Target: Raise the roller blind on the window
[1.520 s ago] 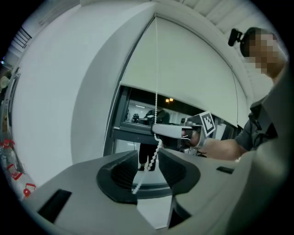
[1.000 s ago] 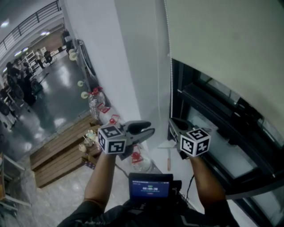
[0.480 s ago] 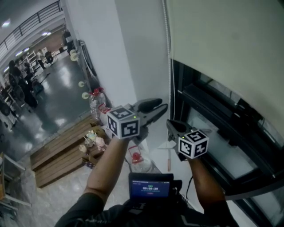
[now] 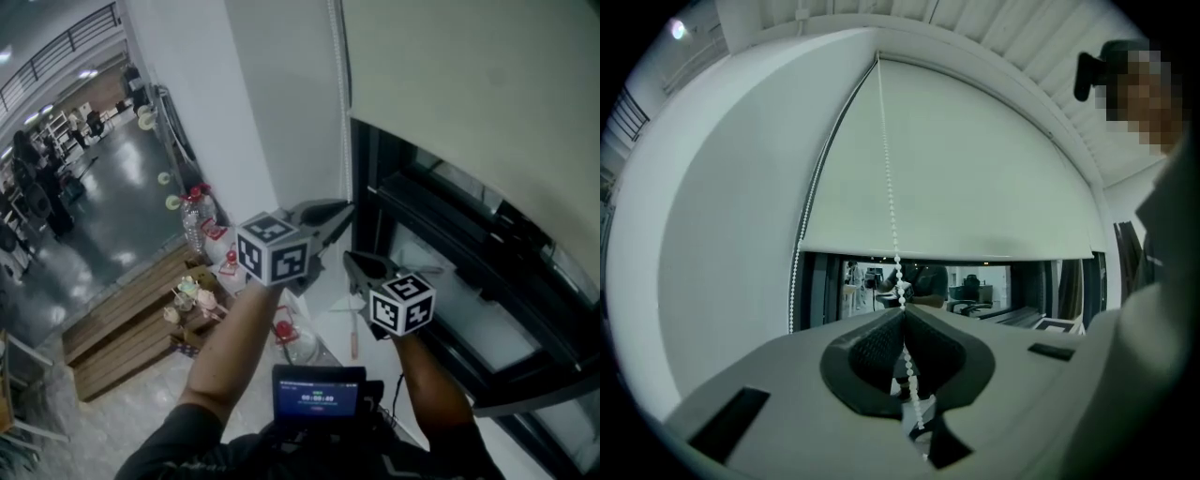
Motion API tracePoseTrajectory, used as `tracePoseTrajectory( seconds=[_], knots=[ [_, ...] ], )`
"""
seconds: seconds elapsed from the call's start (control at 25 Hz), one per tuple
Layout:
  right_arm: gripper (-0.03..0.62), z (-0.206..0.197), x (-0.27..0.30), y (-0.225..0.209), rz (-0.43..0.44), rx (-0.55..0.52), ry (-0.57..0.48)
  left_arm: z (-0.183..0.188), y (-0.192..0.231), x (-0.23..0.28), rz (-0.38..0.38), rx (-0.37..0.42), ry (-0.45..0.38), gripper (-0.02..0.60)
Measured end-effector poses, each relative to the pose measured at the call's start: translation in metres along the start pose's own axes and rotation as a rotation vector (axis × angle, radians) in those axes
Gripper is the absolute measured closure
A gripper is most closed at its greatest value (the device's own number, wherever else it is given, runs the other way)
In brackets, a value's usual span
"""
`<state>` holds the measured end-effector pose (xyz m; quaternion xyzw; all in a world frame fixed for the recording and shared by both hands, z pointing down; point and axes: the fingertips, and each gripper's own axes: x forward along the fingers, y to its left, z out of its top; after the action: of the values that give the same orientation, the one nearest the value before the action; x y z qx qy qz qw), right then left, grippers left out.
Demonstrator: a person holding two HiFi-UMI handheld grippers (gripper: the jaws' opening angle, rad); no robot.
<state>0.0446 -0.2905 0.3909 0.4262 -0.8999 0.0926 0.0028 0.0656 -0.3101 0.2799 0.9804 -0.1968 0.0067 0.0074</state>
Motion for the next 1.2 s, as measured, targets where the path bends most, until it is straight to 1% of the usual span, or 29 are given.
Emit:
tracePoseTrajectory(
  seconds=[0.16, 0.52, 0.68, 0.8, 1.0, 1.2],
  knots=[
    [0.594, -0.001, 0.001, -0.003, 0.000, 0.006, 0.000, -0.002, 0.002, 0.001, -0.004, -0.013, -0.016, 0.579],
    [0.594, -0.004, 0.005, 0.002, 0.010, 0.009, 0.004, -0.006, 0.006, -0.011, 0.024, -0.023, -0.079, 0.578],
    [0.594, -0.021, 0.010, 0.000, 0.009, 0.026, 0.044, -0.023, 0.009, -0.011, 0.033, -0.024, -0.047, 0.580],
    [0.594, -0.034, 0.012, -0.001, 0.007, 0.044, 0.065, -0.037, 0.011, -0.012, 0.038, -0.044, -0.042, 0.580],
    [0.594, -0.049, 0.012, -0.003, 0.003, 0.060, 0.092, -0.053, 0.010, -0.012, 0.047, -0.045, -0.029, 0.580],
    [0.594, -0.074, 0.011, -0.009, -0.010, 0.086, 0.137, -0.079, 0.010, -0.008, 0.047, -0.068, 0.011, 0.580]
  ],
)
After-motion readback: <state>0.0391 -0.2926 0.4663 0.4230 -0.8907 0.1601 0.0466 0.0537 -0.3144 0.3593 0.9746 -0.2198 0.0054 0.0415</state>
